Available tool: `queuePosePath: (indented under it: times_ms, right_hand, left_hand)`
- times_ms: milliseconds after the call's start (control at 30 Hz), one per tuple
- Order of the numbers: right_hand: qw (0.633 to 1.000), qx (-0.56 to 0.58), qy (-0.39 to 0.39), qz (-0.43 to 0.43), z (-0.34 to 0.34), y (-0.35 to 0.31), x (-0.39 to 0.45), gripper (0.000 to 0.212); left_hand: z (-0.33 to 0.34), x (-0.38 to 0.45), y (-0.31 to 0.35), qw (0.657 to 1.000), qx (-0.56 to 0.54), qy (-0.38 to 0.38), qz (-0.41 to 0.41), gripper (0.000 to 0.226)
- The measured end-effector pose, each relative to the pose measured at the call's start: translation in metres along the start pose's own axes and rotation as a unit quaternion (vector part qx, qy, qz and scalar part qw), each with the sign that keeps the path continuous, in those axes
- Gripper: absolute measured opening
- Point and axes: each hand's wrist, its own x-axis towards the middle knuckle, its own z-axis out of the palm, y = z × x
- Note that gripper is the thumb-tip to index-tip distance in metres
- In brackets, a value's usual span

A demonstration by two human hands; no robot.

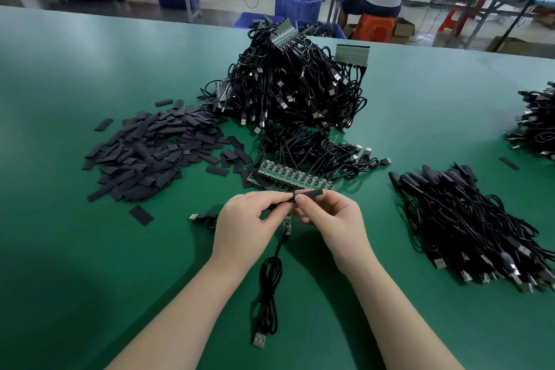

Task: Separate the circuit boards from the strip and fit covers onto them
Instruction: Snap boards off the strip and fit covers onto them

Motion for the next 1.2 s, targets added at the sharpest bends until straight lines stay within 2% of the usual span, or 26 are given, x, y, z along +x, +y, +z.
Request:
queuePosePath:
  times_ms: [167, 400, 533, 600, 867, 967, 1100, 1200]
  right_hand:
    - [1.0, 0.004, -0.007, -0.004, 0.001, 0.0, -0.001, 0.011]
    - [1.0, -0.029, 0.0, -0.009, 0.004, 0.004, -0.001, 0.012]
    - [0.992, -0.082, 0.065, -0.072, 0.008, 0.008, -0.003, 0.049]
    - [0.989, -0.096, 0.069, -0.086, 0.01, 0.008, -0.004, 0.054]
    - [0.992, -0.121, 0.031, -0.034, 0.006, 0.011, -0.002, 0.045]
    - [0.991, -0.132, 0.017, -0.021, 0.004, 0.01, -0.001, 0.043]
    - [0.991, -0.12, 0.049, -0.026, 0.003, 0.011, 0.001, 0.041]
    - [0.995, -0.072, 0.071, -0.013, 0.005, 0.01, 0.002, 0.033]
  left_hand:
    - [-0.001, -0.002, 0.004, 1.0, 0.008, 0.014, 0.016, 0.016]
    - [-0.002, -0.001, 0.004, 0.999, -0.016, -0.013, -0.051, 0.031]
    - [0.0, -0.001, 0.004, 0.999, -0.003, 0.0, -0.032, 0.022]
    - [-0.001, -0.001, 0.004, 0.999, 0.0, 0.005, -0.033, 0.023]
    - [-0.002, 0.0, 0.003, 0.999, 0.005, 0.009, -0.035, 0.02]
    - [-0.006, 0.001, 0.0, 0.999, 0.044, -0.004, -0.008, 0.02]
    - [-0.003, 0.001, 0.003, 0.999, 0.032, -0.004, -0.011, 0.02]
    - [0.001, -0.001, 0.005, 0.998, 0.063, -0.016, 0.022, 0.02]
